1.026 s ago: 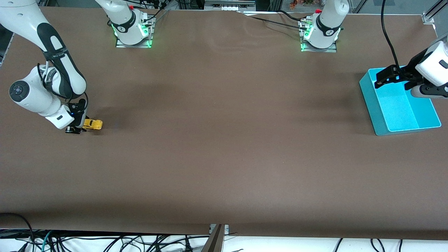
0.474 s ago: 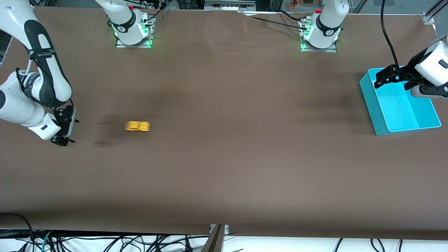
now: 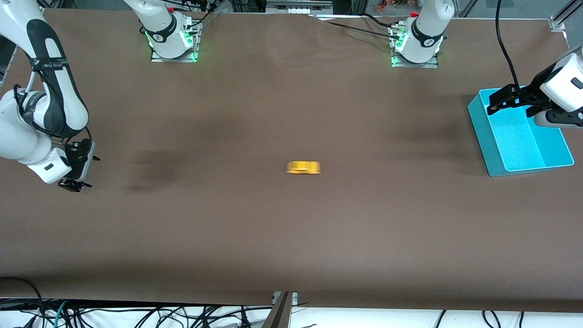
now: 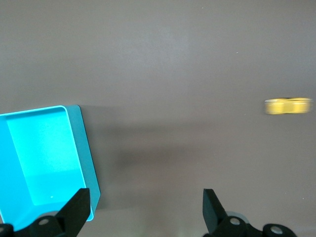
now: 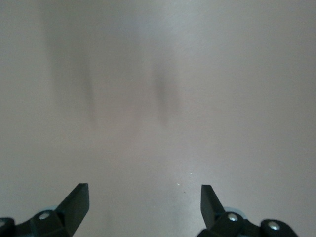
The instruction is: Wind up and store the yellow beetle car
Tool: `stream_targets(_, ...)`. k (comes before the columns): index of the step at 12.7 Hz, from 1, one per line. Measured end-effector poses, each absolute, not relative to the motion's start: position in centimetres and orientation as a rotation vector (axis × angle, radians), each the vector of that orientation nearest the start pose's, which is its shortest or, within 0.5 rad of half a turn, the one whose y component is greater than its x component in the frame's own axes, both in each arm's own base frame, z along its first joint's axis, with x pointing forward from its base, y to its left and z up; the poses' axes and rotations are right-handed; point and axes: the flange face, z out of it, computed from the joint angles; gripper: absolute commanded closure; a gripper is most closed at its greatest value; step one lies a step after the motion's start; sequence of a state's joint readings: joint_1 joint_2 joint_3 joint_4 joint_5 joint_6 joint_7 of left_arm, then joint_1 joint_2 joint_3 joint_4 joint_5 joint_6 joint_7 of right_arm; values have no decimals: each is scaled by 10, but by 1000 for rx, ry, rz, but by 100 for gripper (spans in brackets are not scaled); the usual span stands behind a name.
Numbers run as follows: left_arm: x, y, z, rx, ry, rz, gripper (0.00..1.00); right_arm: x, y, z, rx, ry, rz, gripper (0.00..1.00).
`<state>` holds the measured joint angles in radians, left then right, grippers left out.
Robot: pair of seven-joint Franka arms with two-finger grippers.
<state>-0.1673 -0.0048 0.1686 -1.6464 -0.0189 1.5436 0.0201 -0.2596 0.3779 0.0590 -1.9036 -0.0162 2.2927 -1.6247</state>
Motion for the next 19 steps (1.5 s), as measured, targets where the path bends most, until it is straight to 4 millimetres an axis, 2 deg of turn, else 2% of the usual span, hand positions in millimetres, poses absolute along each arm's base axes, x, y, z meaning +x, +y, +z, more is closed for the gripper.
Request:
stream_targets(4, 547, -1, 588, -3158, 29, 163, 0, 636, -112, 377, -2549, -1801, 3, 0)
stream_targets(5, 548, -2, 586, -3157, 30, 169, 0, 639, -110, 385, -2593, -1738, 4, 0)
stream_targets(9, 555, -9, 568, -3148, 46, 225, 0, 640, -104, 393, -2728, -1491, 28, 0)
stream_targets(11, 559, -12, 559, -3143, 52, 249, 0, 644, -88, 410, -2795, -1313, 60, 0)
stream_targets(13, 562, -12, 550, -3138, 50, 275, 0, 649, -62, 433, -2860, -1130, 75, 0)
stream_targets(15, 568, -8, 534, -3133, 70, 313, 0, 650, -37, 454, -2921, -912, 109, 0)
stream_targets(17, 579, 1, 510, -3133, 131, 297, 0, 647, -16, 469, -2970, -681, 167, 0)
stream_targets(19, 593, 27, 465, -3132, 215, 250, 0, 643, -3, 490, -2995, -541, 210, 0)
